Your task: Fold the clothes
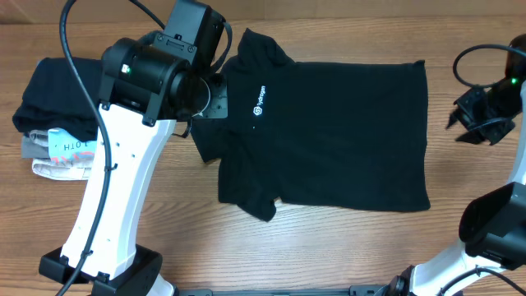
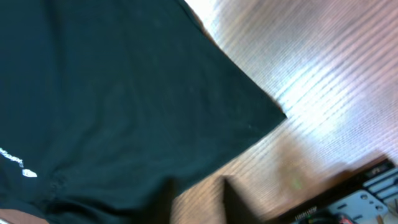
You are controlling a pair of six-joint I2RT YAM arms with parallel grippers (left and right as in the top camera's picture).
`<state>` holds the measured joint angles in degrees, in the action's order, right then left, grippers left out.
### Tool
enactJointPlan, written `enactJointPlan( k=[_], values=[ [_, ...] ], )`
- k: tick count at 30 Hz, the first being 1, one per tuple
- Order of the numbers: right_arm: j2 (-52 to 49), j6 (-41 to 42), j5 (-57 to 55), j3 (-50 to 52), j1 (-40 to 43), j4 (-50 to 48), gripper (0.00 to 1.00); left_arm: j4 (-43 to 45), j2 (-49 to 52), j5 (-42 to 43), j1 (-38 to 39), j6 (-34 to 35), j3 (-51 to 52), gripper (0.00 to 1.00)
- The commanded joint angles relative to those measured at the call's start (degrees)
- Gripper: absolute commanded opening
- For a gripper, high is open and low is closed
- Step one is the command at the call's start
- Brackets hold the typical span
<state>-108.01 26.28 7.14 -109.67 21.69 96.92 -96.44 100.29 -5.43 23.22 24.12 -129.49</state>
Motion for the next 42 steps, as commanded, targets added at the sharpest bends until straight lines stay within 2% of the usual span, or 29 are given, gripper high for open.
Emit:
enactJointPlan(
  k=[1, 4, 7, 9, 12, 18, 22, 25, 29, 33, 42],
  values=[
    [2.3, 2.4, -2.4, 7.7, -0.7, 0.0, 0.04, 0.3, -0.7, -1.2, -0.4, 1.5, 0.1, 0.05],
    [2.3, 7.6, -7.6, 15.8, -0.7, -2.8, 0.04, 1.8, -0.7, -1.2, -0.4, 2.1, 0.9, 0.06],
    [2.3, 7.8, -7.7, 24.0, -0.6, -9.6, 0.03, 3.8, -0.7, -1.2, -0.9, 2.1, 2.8, 0.06],
    [2.3, 5.5, -6.1, 28.5, -0.6, -15.2, 0.04, 5.3, -0.7, -1.2, -1.2, 2.1, 4.7, 0.06],
    [2.3, 0.3, 2.5, 33.2, -1.0, -21.3, 0.04, 8.5, -0.7, -0.9, -1.5, 2.1, 9.0, 0.05],
    [2.3, -1.0, 2.8, 37.0, -1.4, -29.2, 0.04, 19.7, -0.7, -0.3, -1.6, 2.1, 22.3, 0.04],
    [2.2, -0.7, 0.5, 38.9, -1.4, -30.6, 0.04, 26.2, -0.7, 3.1, -2.6, 2.1, 30.7, 0.04],
    [2.2, 2.8, -3.3, 40.3, -1.4, -29.8, 0.04, 29.2, -0.7, 4.9, -3.9, 2.0, 35.2, 0.04],
    [2.2, 8.7, -8.3, 41.8, -1.4, -27.8, 0.04, 31.4, -0.7, 5.6, -5.5, 2.1, 38.9, 0.04],
    [2.2, 10.0, -10.5, 43.2, -1.4, -27.8, 0.04, 34.3, -0.6, 8.2, -6.6, 2.0, 42.2, 0.04],
    [2.1, 10.0, -10.3, 51.4, -1.4, -40.6, 0.04, 37.4, -0.6, 9.7, -6.8, 1.8, 46.4, 0.04]
  ],
)
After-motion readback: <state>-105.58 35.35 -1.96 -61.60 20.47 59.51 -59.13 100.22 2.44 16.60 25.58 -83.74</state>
